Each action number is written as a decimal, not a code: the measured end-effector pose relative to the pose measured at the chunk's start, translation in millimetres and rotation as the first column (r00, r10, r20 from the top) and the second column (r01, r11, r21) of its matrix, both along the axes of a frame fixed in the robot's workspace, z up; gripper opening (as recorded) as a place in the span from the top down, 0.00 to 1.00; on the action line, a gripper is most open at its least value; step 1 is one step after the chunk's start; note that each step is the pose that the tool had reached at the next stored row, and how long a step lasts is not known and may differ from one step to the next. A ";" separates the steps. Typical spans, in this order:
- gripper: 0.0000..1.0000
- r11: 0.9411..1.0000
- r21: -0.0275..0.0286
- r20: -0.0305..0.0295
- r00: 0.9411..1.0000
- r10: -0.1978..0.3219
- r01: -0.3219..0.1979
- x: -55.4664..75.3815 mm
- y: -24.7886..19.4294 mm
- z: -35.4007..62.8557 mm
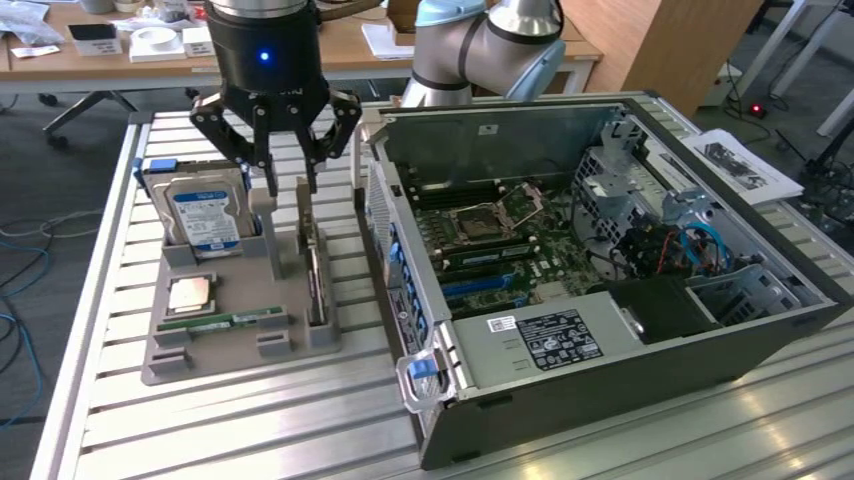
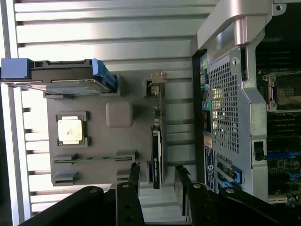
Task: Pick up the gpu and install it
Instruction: 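Pick up the gpu and move the gpu toward the slot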
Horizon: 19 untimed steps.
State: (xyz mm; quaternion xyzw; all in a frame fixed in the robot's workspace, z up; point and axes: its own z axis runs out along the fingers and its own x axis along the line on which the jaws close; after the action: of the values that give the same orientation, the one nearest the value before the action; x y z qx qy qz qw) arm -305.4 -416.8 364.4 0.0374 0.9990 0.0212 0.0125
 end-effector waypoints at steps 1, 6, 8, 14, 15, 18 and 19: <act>0.57 1.000 0.000 0.000 1.000 0.000 0.000 0.0 0.0 -1.8; 0.57 1.000 0.000 0.000 1.000 0.000 0.000 0.0 0.0 -10.9; 0.57 1.000 0.000 0.000 1.000 0.000 0.000 0.0 0.0 -14.4; 0.57 1.000 0.000 0.000 1.000 0.000 0.000 0.0 0.0 -22.9; 0.57 1.000 0.000 0.000 1.000 0.000 0.000 0.0 0.0 -24.2; 0.57 1.000 0.000 0.000 1.000 0.000 0.000 0.0 0.0 -28.2; 0.57 1.000 0.000 0.000 1.000 0.000 0.000 0.0 0.0 -29.5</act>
State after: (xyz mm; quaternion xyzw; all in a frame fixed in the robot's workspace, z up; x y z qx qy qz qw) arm -305.4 -416.8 334.8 0.0374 0.9990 0.0212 0.0125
